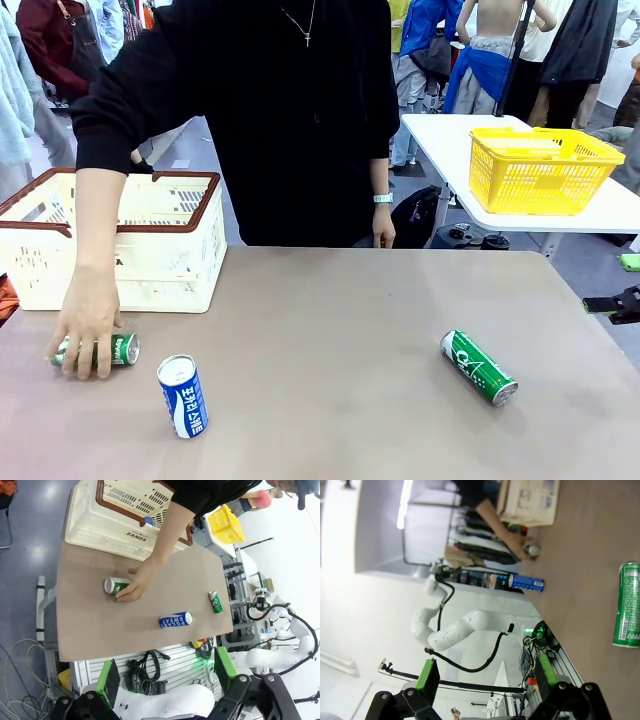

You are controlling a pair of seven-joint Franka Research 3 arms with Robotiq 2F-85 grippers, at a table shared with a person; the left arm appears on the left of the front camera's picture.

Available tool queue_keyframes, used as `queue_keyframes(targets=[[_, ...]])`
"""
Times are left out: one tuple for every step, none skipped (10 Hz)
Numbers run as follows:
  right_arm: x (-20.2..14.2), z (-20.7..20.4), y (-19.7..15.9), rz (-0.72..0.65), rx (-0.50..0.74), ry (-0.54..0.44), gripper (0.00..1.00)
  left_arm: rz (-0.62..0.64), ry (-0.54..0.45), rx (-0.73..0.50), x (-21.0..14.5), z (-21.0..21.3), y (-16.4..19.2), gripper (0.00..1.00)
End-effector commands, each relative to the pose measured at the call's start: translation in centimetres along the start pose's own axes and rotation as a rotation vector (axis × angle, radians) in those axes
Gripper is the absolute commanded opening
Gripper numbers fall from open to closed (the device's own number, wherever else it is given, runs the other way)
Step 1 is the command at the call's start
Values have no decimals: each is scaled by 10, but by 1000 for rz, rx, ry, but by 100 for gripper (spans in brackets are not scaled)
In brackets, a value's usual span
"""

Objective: Place the drinks into the Shopping basket.
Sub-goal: Pick up one drink and place it into the Shopping basket.

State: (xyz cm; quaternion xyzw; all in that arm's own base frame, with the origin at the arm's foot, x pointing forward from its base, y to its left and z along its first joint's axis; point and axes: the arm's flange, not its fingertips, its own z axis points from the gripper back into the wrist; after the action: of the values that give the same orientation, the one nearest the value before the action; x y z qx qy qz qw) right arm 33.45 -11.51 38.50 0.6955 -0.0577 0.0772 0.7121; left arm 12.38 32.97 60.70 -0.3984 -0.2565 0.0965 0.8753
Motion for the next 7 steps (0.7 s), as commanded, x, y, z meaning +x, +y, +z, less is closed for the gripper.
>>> queue_keyframes(targets=[[1, 1, 6, -18, -2, 9, 100, -29, 10, -19, -9, 7, 0, 100], [1, 1, 6, -18, -2, 9, 100, -44, 28, -1, -8, 1, -4, 100], [1, 1, 6, -18, -2, 9, 100, -54, 66, -6, -2, -9, -8, 100], [1, 1, 6, -18, -2, 9, 100, -58, 103, -11, 3, -22, -9, 100], [1, 1, 6, -18, -2, 9, 100, -67, 139, -20, 10, -40, -12, 100], [1, 1, 6, -18, -2, 9, 100, -67, 216, 18, 18, -70, -21, 100], [1, 1, 6, -18, -2, 9, 100, -73, 230, 24, 23, -79, -26, 100]])
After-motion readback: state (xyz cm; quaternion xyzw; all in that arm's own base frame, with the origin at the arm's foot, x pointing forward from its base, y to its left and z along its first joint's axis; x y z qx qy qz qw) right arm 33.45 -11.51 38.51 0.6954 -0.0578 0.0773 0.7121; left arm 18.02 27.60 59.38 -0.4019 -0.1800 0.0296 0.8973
